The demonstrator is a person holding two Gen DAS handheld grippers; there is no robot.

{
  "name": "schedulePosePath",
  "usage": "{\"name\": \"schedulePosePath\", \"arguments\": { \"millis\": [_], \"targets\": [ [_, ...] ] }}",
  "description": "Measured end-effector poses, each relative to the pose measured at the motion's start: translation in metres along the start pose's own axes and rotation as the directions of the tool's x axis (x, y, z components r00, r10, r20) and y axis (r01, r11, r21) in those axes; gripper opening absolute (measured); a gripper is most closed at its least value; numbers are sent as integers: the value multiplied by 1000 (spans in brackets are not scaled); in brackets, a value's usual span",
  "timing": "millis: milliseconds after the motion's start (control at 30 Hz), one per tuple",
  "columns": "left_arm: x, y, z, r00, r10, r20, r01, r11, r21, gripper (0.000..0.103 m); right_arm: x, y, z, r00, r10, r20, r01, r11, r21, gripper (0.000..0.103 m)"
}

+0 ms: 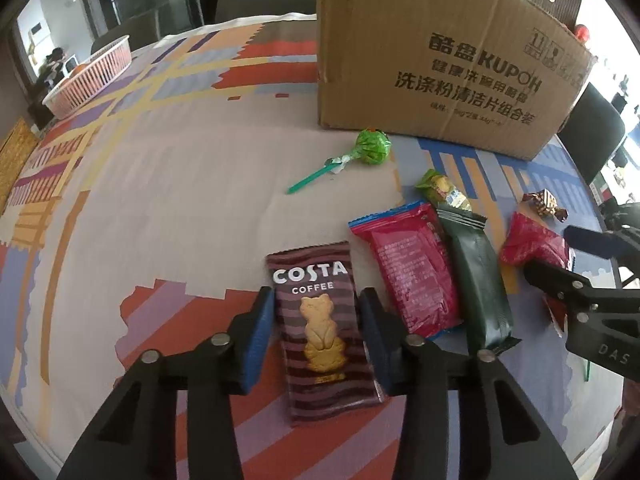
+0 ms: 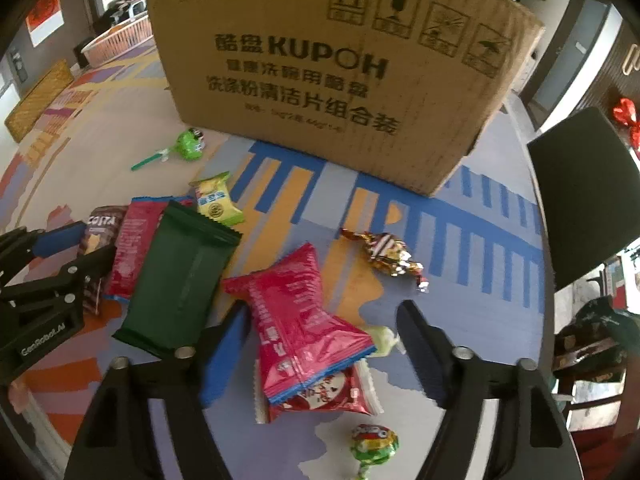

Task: Organize snacks
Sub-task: 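Grasp the COSTA pack with the left tool while the right tool grasps the red bag, then carry both packs into the cardboard box and open both tools to release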

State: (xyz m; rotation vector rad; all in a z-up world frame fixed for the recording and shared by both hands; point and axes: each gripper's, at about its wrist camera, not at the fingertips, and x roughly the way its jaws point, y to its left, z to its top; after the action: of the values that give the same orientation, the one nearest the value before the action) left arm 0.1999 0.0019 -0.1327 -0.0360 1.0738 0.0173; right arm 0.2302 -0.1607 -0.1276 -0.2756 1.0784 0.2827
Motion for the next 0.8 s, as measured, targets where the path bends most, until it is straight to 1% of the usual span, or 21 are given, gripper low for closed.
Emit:
{"name": "schedulePosePath", "arguments": {
  "millis": [67, 167, 267, 400, 533, 800],
  "targets": [
    [0, 1, 1, 1000, -8, 0, 8, 1000, 6, 39, 1, 3, 0, 999, 35, -7, -36, 999, -9, 49],
    [-2, 1, -1, 1000, -19, 1, 19, 1000, 11, 38, 2, 10, 0, 999, 49, -5, -49, 999, -23, 43],
    [-4, 1, -3, 1000, -26, 7, 26, 999, 19, 38, -2, 15, -1, 999, 49, 12, -48, 999, -25, 39],
    [-13, 0, -4, 999, -33, 26, 32, 999, 25, 38, -9, 20, -3, 998, 51, 34, -50, 998, -24, 39],
    [-28, -1, -3, 997, -50, 58, 48, 998, 32, 38, -23, 18, -4, 997, 36, 74, -35, 999, -19, 38],
    [-68, -4, 8, 985, -87, 152, 78, 995, 61, 38, -55, 12, -1, 986, 43, 162, -46, 999, 15, 38]
  ]
}}
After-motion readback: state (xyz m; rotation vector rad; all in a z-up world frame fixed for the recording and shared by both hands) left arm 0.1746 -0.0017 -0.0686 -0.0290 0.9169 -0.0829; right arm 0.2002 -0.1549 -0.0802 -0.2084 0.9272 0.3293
